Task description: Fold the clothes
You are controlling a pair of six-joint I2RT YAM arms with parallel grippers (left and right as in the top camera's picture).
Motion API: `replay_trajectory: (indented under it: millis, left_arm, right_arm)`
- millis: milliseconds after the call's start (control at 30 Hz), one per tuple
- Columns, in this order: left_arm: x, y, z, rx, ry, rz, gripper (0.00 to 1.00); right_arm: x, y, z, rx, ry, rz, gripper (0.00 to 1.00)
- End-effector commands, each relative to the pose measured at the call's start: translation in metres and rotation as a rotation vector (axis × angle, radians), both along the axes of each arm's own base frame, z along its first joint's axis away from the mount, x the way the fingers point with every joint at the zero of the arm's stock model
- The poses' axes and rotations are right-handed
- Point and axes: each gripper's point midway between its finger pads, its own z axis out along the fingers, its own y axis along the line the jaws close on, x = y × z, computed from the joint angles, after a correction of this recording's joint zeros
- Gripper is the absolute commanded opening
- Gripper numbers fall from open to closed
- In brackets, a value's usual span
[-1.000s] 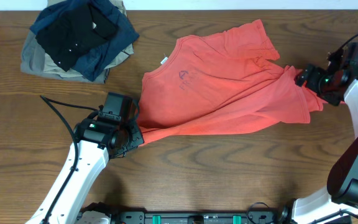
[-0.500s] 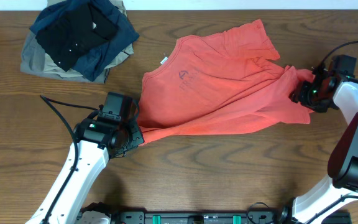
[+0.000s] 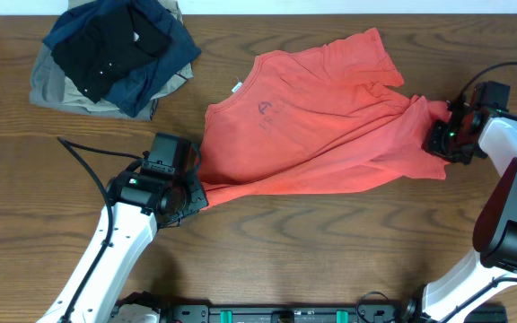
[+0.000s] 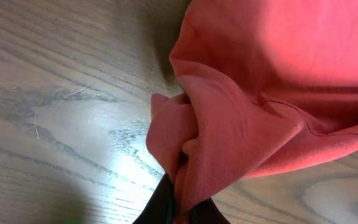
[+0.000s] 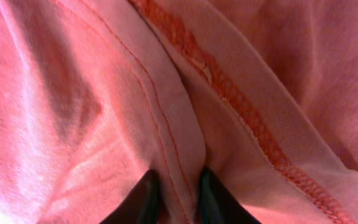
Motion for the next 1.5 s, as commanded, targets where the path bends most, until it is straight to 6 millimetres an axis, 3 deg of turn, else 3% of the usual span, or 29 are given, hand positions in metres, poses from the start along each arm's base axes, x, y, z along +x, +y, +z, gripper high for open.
replay_trajectory:
  millis: [0,100,200,500,633,767,933,1100,1267,1467]
  left_arm:
    - [0.0,0.0,0.001,0.004,-0.008,-0.003,0.06]
    - [0.001,0.0,0.001,0.004,-0.008,-0.003,0.07]
    - [0.0,0.0,0.001,0.004,-0.008,-0.003,0.06]
    - [0.0,0.0,0.001,0.004,-0.005,-0.004,0.06]
    - [-0.001,0.001,0.001,0.005,0.0,-0.003,0.06]
    - [-0.004,0.001,0.003,0.006,0.002,-0.004,0.06]
    - [-0.003,0.001,0.027,-0.012,-0.065,-0.007,0.06]
    - [-0.004,0.001,0.06,-0.046,-0.191,-0.006,0.06]
    - [-0.013,0.004,0.082,-0.07,-0.282,-0.006,0.06]
    - [-0.027,0.008,0.096,-0.083,-0.333,-0.006,0.06]
  right_arm:
    - [0.006,-0.003,0.012,-0.003,-0.013,-0.007,0.18]
    - [0.006,-0.007,0.02,0.004,-0.006,-0.034,0.17]
    - [0.003,-0.009,0.024,0.008,0.003,-0.042,0.08]
    - [-0.001,-0.013,0.027,0.013,0.016,-0.076,0.01]
    - [-0.003,-0.017,0.041,0.022,0.009,-0.13,0.01]
    - [-0.009,-0.019,0.067,0.017,-0.021,-0.159,0.01]
    - [-0.026,-0.025,0.116,0.008,-0.09,-0.23,0.01]
    - [-0.055,-0.016,0.158,-0.006,-0.133,-0.238,0.06]
    - [-0.084,-0.003,0.179,-0.007,-0.124,-0.227,0.1]
    - [-0.103,0.0,0.183,-0.033,-0.086,-0.213,0.09]
